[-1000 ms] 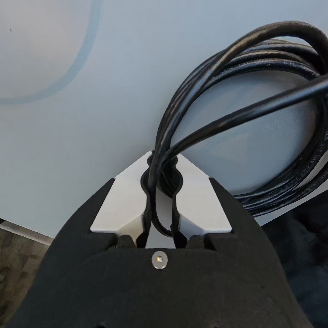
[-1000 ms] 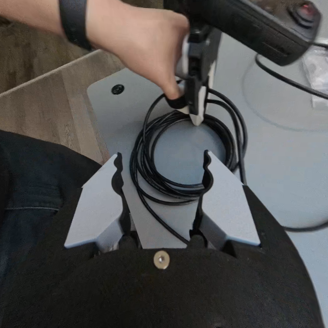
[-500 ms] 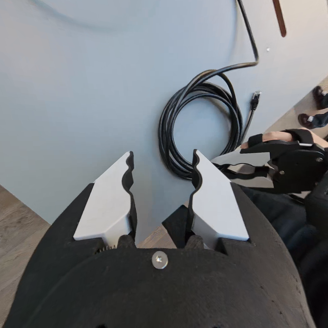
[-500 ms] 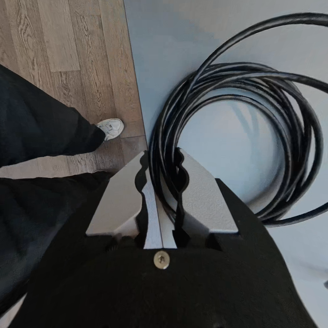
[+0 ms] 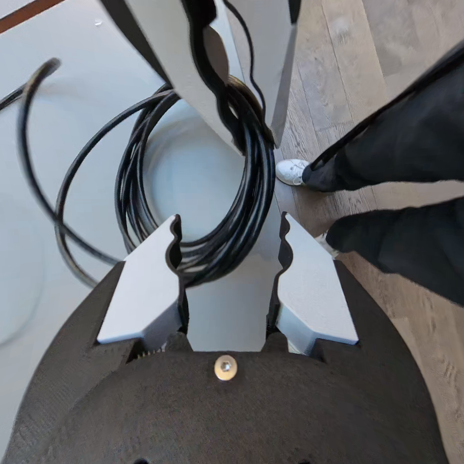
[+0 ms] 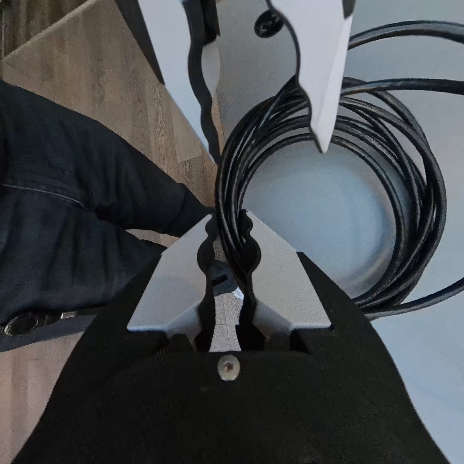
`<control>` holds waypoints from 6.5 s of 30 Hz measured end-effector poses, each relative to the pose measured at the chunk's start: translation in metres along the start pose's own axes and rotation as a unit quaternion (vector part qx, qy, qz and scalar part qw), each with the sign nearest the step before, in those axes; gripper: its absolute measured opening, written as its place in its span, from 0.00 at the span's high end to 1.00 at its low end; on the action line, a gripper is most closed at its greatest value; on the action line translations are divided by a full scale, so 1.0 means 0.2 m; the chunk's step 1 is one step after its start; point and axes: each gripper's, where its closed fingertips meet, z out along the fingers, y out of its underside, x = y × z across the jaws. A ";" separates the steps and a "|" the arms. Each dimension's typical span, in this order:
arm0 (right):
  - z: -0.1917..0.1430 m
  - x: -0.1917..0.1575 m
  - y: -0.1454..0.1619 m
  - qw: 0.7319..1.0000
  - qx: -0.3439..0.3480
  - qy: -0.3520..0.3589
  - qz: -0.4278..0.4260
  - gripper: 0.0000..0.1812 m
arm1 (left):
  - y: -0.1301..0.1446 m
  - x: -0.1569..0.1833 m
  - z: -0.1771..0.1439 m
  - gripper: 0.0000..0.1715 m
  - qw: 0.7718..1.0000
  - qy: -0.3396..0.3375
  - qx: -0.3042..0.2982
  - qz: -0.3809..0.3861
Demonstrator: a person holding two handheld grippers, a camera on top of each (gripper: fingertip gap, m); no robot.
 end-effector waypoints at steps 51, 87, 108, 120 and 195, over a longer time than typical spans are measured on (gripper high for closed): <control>-2.89 0.08 -2.44 0.723 0.306 0.504 -0.361 0.98 | -1.57 -0.95 -2.54 0.55 0.937 0.096 0.313 0.122; -2.56 0.75 -2.01 0.699 0.712 0.056 -0.042 0.98 | -1.72 -1.22 -2.04 0.99 0.982 0.069 0.155 -0.085; -2.38 1.02 -1.70 0.811 0.533 0.242 0.022 0.52 | -1.59 -1.27 -1.97 0.99 0.900 0.251 0.317 -0.159; -2.20 0.63 -1.97 0.794 0.030 0.419 -0.440 0.43 | -1.54 -1.05 -1.92 0.98 0.889 0.379 0.237 -0.102; -2.79 0.57 -2.00 0.760 0.286 0.539 -0.224 0.65 | -1.65 -1.32 -2.13 0.92 0.917 0.169 0.337 -0.132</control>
